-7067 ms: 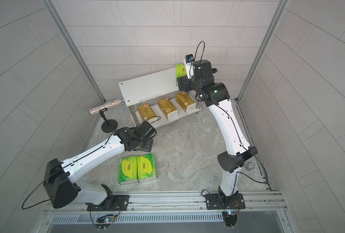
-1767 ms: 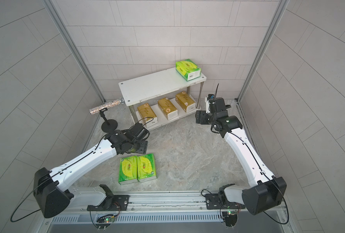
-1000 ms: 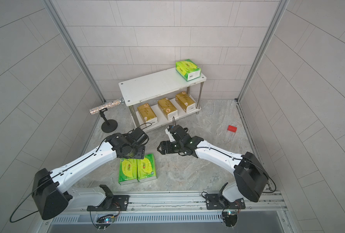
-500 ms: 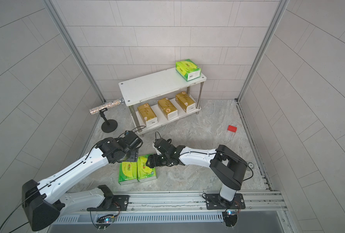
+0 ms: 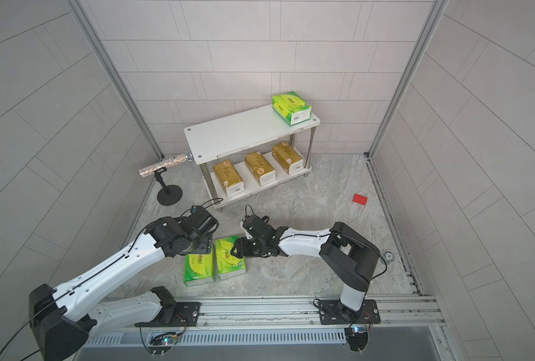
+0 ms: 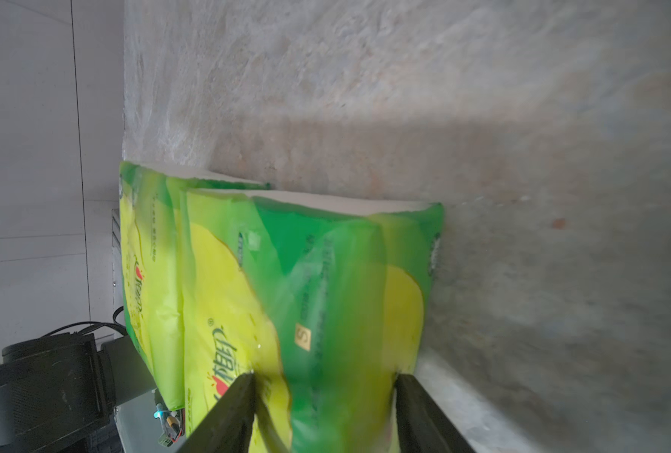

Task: Place the tissue boxes on the shelf by color
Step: Adjust the box of tissues at the center of the board, then pick up the box of tissues from the center of the board.

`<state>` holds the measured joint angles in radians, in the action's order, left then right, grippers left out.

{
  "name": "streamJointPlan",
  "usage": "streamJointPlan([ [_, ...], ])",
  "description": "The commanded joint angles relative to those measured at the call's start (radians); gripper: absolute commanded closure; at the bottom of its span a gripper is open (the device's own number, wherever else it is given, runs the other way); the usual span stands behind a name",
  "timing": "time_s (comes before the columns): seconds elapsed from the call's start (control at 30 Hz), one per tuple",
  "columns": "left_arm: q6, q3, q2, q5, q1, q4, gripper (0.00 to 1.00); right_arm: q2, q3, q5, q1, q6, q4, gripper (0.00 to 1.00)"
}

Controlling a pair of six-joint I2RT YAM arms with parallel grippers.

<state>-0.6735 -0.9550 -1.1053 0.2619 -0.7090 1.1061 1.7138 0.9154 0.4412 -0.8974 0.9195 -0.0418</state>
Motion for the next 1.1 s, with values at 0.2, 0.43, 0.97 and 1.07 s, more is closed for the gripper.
streamJointPlan([
  [0.2,0.020,-0.039,-0.045,-0.019,0.003,-0.026,0.22,-0.122,-0.085,-0.050,0.269,-0.219,0.232,0.40],
  [0.43,0.033,-0.075,-0.091,-0.026,0.003,-0.040,0.22,-0.194,-0.032,-0.066,0.419,-0.380,0.369,0.39],
  [0.97,0.035,-0.112,-0.129,-0.020,0.004,-0.066,0.21,-0.380,-0.027,-0.255,0.079,-0.343,0.361,0.07],
  [1.07,0.041,-0.119,-0.143,-0.064,0.005,-0.066,0.21,-0.364,-0.050,-0.311,0.031,-0.308,0.305,0.03],
])
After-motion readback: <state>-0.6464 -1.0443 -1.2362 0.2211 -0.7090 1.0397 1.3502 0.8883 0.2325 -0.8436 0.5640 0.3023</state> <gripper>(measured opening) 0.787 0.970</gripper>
